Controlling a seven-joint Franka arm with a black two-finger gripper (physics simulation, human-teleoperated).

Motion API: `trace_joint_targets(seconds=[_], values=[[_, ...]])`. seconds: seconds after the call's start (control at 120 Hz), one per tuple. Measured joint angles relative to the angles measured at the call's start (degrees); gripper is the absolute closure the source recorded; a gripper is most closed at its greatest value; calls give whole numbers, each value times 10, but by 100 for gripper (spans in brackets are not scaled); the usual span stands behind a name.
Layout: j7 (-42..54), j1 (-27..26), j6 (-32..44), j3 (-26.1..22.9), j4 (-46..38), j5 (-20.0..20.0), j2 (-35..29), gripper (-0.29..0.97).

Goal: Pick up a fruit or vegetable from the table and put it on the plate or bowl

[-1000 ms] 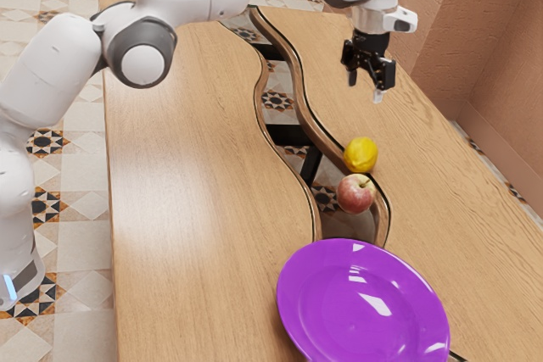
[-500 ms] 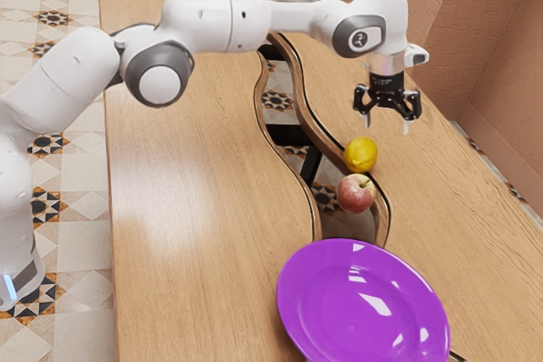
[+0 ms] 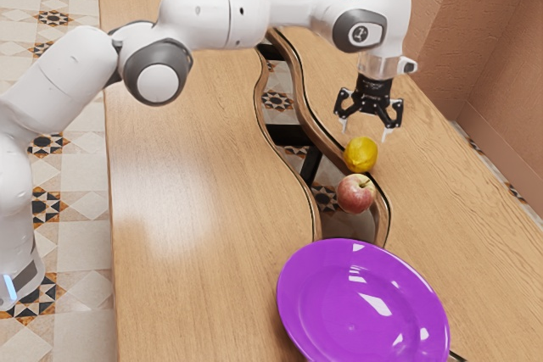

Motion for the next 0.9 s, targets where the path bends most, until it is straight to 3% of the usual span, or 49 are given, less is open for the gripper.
trace_joint_targets(seconds=[0.108,0.3,0.9], values=[[-15,1,-27,36,0,9,-15,0],[-34,1,-42,42,-8,12,-8,0],[-48,1,107,42,-20,11,37,0]])
